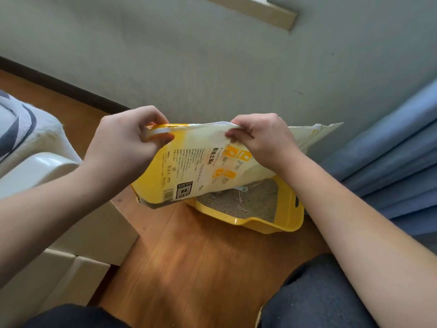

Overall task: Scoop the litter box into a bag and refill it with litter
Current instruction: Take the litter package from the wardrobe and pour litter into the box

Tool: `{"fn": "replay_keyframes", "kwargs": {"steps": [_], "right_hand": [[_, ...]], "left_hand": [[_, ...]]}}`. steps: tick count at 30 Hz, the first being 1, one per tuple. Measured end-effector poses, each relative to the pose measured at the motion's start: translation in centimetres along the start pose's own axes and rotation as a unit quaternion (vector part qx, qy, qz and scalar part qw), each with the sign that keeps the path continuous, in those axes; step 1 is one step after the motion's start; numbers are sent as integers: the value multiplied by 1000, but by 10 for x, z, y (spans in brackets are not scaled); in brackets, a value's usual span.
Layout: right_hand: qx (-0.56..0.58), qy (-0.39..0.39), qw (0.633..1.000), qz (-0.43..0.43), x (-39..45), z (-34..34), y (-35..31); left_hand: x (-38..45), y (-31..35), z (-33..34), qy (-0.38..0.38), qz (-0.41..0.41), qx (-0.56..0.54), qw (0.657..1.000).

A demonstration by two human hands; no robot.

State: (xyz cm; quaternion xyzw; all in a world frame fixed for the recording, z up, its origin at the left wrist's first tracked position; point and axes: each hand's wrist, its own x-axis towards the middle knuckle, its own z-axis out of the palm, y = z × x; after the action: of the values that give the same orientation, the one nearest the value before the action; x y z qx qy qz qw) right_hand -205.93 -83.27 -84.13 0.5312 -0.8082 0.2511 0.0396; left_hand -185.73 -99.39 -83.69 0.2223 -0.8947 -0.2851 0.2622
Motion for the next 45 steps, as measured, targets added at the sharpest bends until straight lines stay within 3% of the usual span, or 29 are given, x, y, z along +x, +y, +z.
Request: {"fn": "replay_keyframes", "kwargs": {"steps": [5, 12, 16, 20, 25, 30, 38, 45], "right_hand": [[44, 44, 998, 8, 3, 4, -8], [116, 42, 992, 19, 0, 2, -12], [134, 37, 990, 28, 1, 1, -16], [150, 60, 986, 42, 1, -6, -11], [184, 92, 976, 72, -3, -12, -5], [146, 106, 981, 76, -6, -20, 3], [139, 76, 984, 85, -9, -23, 7], [104, 1, 987, 119, -11, -29, 17]], "left_hand": [[4, 2, -2, -2, -70, -30, 997], [-5, -3, 0, -39, -153, -50, 986], [-7, -13, 3, -103, -228, -45, 967], [-6, -16, 8, -118, -231, -52, 964], [-8, -13, 11, -65, -212, -136, 966], [-6, -11, 5, -20, -148, -131, 980], [-9, -7, -5, 5, -104, -81, 991], [-6, -7, -10, 40, -107, -50, 992]]}}
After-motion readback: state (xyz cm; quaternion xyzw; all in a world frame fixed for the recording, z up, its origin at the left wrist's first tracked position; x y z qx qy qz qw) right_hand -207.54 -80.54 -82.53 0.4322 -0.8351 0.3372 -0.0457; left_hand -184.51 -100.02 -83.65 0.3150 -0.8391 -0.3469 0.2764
